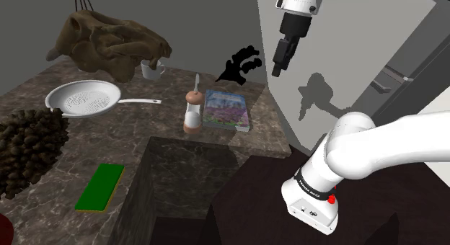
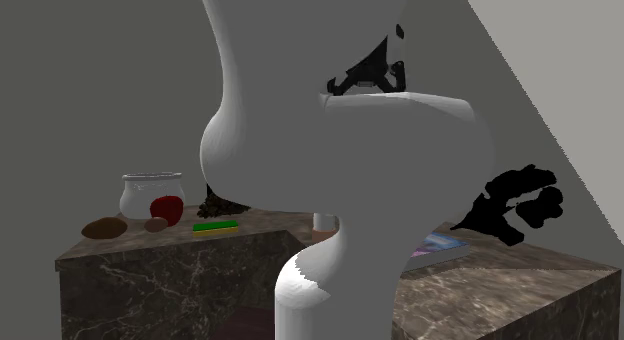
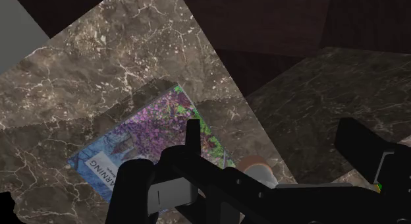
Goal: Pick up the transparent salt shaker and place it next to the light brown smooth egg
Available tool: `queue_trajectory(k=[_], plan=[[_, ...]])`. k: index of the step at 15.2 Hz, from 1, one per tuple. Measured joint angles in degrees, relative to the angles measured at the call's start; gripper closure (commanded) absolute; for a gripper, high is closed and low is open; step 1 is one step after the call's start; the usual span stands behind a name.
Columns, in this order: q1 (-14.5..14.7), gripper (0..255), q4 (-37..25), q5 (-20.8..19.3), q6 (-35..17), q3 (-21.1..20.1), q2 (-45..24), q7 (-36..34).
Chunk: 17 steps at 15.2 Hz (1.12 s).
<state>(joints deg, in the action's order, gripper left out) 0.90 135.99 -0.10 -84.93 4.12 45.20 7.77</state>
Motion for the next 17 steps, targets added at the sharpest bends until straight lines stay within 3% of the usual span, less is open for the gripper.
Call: queue_trajectory(k=[2,6,17], plan=[[0.15,0,0.2,0.2,-0.89,-0.36,-0.55,-0.35],[1.04,0,1.09,1.07,-7.64,-2.56,-5.12,-2.47],[2.94,0,-3.3,1.05,-26.33,-9.38,-24.05,-9.97]])
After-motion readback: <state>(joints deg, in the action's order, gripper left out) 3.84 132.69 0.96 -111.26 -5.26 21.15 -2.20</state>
